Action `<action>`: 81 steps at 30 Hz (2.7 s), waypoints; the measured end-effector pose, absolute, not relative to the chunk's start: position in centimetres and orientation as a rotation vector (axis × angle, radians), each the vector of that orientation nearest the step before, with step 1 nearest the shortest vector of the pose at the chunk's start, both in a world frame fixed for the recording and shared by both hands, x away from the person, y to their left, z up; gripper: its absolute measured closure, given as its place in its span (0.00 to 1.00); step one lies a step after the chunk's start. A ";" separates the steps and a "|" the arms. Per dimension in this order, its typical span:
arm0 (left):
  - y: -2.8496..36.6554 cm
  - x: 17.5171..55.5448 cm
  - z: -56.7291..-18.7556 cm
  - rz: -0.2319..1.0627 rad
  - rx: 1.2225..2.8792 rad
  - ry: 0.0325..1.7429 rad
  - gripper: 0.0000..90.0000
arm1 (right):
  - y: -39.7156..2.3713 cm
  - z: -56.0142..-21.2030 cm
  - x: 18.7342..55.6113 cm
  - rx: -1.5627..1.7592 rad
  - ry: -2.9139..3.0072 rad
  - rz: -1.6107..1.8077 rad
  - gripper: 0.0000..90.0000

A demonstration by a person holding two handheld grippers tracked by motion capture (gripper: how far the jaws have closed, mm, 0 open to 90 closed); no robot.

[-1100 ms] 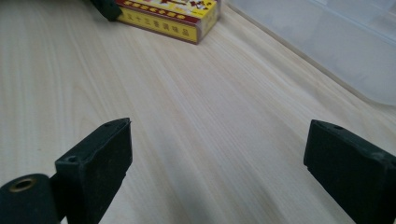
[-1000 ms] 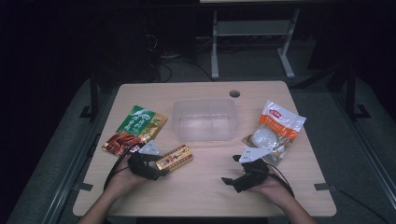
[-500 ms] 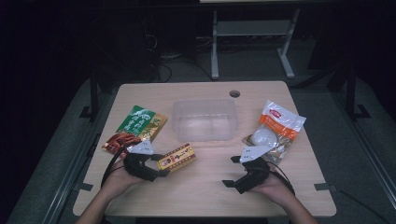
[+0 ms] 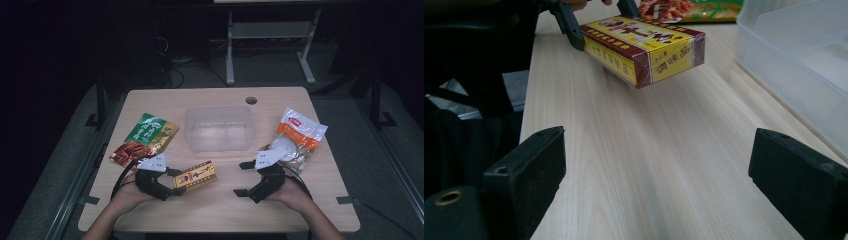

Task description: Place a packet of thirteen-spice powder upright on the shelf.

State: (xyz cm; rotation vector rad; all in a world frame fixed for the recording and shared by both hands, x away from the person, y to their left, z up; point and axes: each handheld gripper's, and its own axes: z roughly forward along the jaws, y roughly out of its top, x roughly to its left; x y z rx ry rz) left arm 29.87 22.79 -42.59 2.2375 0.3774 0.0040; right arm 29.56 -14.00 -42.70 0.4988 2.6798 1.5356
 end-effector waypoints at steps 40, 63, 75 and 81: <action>20.0 28.2 -41.9 -0.076 2.156 0.159 0.36 | -9.5 -41.3 30.3 0.168 2.821 1.660 0.22; 20.1 28.6 -42.5 -0.137 2.148 0.127 0.35 | -9.6 -41.0 29.6 0.113 2.776 1.667 0.35; 19.3 28.7 -43.0 -0.161 2.174 0.125 0.35 | -9.5 -40.5 29.4 0.106 2.780 1.657 0.35; 19.6 28.5 -42.6 -0.113 2.151 0.151 0.34 | -9.7 -40.3 29.4 0.128 2.772 1.667 0.35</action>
